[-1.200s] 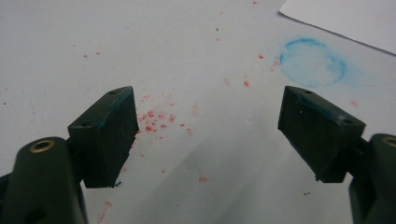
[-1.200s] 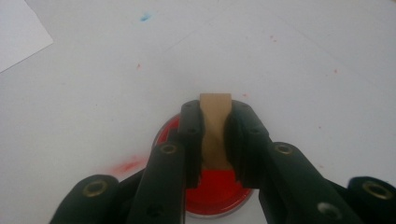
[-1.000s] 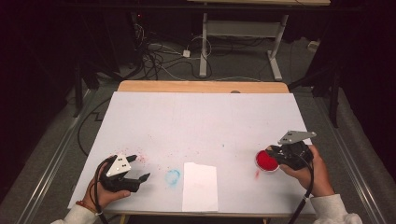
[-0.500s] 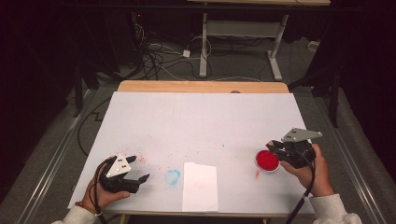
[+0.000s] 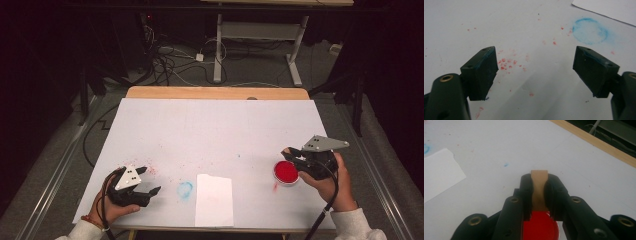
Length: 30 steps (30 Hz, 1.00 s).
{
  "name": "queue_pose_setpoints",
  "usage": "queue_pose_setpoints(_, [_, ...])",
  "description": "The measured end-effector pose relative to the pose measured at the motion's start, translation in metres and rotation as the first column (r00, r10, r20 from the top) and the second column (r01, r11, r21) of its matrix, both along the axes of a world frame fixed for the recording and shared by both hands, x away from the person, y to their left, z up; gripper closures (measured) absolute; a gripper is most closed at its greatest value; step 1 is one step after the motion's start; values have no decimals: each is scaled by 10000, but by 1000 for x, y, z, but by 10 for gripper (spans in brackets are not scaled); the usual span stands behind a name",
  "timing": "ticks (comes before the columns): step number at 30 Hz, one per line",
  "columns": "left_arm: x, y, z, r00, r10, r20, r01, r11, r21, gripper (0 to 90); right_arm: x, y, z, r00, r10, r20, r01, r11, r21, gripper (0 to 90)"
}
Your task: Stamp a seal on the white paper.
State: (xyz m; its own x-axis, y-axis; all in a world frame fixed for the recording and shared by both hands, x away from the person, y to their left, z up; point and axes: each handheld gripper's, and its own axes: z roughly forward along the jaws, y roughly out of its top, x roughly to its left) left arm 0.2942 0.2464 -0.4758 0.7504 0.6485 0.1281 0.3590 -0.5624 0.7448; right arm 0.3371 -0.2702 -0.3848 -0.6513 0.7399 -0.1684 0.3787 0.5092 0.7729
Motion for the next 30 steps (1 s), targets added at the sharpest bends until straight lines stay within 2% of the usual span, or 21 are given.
queue_pose_setpoints(6, [-1,0,1,10000,-7,17,7,10000,6,193,-6,9,6,9994,321,95,-322,9995,79,764])
queue_pose_setpoints(16, [-4,0,1,10000,53,0,-53,10000,49,193,-14,42,13,9917,1272,199,-1272,9919,7,764])
queue_pose_setpoints(21, [-5,-1,1,10000,87,-10,-87,9999,75,193,-18,60,14,9831,1818,229,-1817,9833,-76,764])
queue_pose_setpoints(24, [-6,0,1,9999,124,-9,-124,9999,48,193,-20,72,11,9768,2139,88,-2137,9767,-173,764])
queue_pose_setpoints(30, [-6,1,1,9999,150,-17,-150,9999,64,193,-24,99,0,9577,2864,-281,-2874,9566,-474,764])
